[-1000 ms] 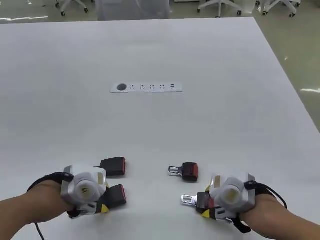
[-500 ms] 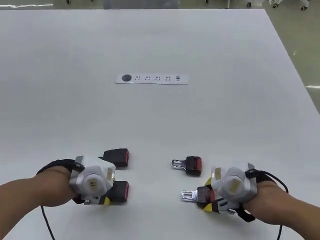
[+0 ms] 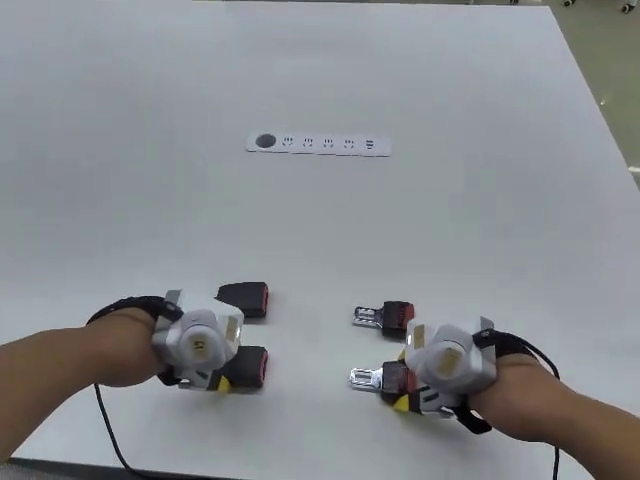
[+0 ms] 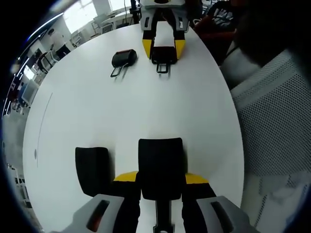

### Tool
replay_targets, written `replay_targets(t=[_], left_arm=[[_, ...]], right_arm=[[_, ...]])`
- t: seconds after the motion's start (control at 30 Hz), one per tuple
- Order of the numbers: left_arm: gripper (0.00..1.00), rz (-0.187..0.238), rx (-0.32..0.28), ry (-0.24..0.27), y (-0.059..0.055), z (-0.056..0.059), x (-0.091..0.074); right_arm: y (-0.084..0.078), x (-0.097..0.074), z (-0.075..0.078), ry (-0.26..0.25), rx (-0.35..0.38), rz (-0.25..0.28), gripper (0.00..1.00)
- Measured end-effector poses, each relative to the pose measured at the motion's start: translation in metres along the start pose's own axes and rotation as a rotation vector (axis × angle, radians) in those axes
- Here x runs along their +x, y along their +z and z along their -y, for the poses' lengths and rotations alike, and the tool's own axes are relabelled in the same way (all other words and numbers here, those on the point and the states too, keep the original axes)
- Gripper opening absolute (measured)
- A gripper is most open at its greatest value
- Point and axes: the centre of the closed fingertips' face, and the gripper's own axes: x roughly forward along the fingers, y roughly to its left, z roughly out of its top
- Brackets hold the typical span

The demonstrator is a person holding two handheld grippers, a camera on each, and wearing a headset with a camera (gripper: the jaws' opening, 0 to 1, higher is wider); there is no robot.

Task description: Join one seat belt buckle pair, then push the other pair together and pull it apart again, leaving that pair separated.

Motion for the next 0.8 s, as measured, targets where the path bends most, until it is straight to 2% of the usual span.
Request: replay_targets(t=[0.2,0.5,0.8], left_arm=[[0.33,0.016,0.006,-0.008,0.000,0.001,0.000],[0.33,0.020,0.022,-0.017,0.000,0.002,0.001],[0.33,0.030,0.030,-0.027,0.001,0.002,0.001]], right_arm=[[0.029,0.014,-0.008,-0.003,-0.014,0.032,0.35],[0.059,0.032,-0.002,-0.018,0.014,0.065,0.35],[0.084,0.046,0.000,-0.015,0.005,0.070,0.35]])
